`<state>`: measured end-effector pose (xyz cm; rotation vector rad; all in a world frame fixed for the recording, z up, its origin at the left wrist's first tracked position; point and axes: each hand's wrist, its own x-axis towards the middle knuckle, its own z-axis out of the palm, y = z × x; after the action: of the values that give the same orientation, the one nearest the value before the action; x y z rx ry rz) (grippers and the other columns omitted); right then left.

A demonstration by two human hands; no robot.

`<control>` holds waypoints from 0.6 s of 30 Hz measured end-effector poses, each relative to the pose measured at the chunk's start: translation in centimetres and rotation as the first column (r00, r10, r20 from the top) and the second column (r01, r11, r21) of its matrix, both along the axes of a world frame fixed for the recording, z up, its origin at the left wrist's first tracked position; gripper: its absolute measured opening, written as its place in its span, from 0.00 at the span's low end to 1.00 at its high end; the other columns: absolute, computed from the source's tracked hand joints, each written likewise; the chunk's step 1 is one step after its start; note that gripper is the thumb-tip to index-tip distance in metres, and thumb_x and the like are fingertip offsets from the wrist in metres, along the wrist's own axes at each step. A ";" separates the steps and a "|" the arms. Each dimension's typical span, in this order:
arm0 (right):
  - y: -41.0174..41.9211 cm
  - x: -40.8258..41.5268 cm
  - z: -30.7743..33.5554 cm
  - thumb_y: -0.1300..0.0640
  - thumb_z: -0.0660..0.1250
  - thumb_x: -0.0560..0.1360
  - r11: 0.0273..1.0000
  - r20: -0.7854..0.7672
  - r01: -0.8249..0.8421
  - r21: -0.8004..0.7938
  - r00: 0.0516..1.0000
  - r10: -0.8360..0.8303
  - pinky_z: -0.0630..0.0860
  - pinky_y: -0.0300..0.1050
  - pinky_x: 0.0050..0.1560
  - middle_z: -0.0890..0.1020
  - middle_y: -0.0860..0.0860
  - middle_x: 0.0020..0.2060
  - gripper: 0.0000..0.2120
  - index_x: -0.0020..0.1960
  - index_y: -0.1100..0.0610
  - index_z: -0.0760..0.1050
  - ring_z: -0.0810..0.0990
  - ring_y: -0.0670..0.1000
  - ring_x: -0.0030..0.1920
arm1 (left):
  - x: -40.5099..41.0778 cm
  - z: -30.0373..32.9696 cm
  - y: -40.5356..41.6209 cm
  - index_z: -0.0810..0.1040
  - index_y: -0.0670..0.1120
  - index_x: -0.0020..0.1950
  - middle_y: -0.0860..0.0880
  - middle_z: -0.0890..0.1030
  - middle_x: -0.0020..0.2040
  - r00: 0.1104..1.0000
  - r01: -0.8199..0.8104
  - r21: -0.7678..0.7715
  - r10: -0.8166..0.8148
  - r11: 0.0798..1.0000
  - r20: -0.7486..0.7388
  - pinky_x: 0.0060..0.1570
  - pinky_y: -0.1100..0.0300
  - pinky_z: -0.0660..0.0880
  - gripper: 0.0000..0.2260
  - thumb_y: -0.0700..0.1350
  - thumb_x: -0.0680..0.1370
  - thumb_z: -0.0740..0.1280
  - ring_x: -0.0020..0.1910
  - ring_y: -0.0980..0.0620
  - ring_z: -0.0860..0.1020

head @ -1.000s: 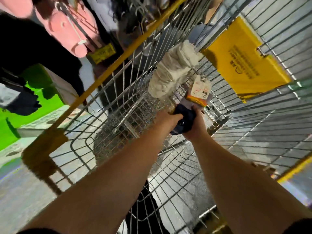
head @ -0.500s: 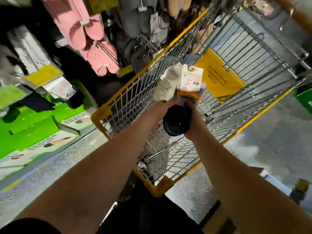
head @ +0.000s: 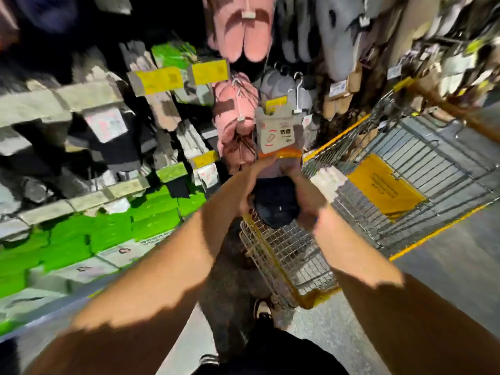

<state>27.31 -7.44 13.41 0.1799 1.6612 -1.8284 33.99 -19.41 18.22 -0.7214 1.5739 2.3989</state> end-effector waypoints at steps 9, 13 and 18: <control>-10.8 5.0 8.8 0.34 0.76 0.62 0.955 -0.244 -0.295 -0.041 0.930 0.276 0.79 0.62 0.60 0.84 0.58 0.58 0.40 0.66 0.57 0.76 0.83 0.60 0.57 | 7.1 5.2 -9.9 0.77 0.45 0.68 0.44 0.84 0.60 0.924 -0.235 0.032 0.233 0.971 -0.302 0.57 0.53 0.79 0.21 0.51 0.77 0.71 0.60 0.45 0.81; -14.0 8.6 13.3 0.51 0.66 0.80 0.880 -0.370 -0.468 -0.082 0.834 0.409 0.80 0.50 0.56 0.86 0.55 0.50 0.13 0.55 0.59 0.82 0.85 0.54 0.51 | 10.5 8.0 -13.2 0.77 0.47 0.69 0.46 0.83 0.61 0.886 -0.330 -0.091 0.274 0.940 -0.374 0.64 0.51 0.76 0.21 0.50 0.77 0.71 0.62 0.47 0.81; -18.8 9.9 17.0 0.43 0.67 0.78 0.845 -0.353 -0.522 0.114 0.774 0.526 0.75 0.46 0.54 0.81 0.54 0.56 0.17 0.59 0.54 0.79 0.81 0.53 0.51 | 13.8 11.8 -16.1 0.78 0.49 0.62 0.51 0.86 0.51 0.822 -0.475 -0.129 0.387 0.870 -0.417 0.49 0.59 0.78 0.11 0.43 0.80 0.68 0.49 0.53 0.85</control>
<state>37.19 -26.25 30.43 -0.6175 1.7376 -1.4709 47.77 -35.50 29.99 -0.7597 2.0569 2.8543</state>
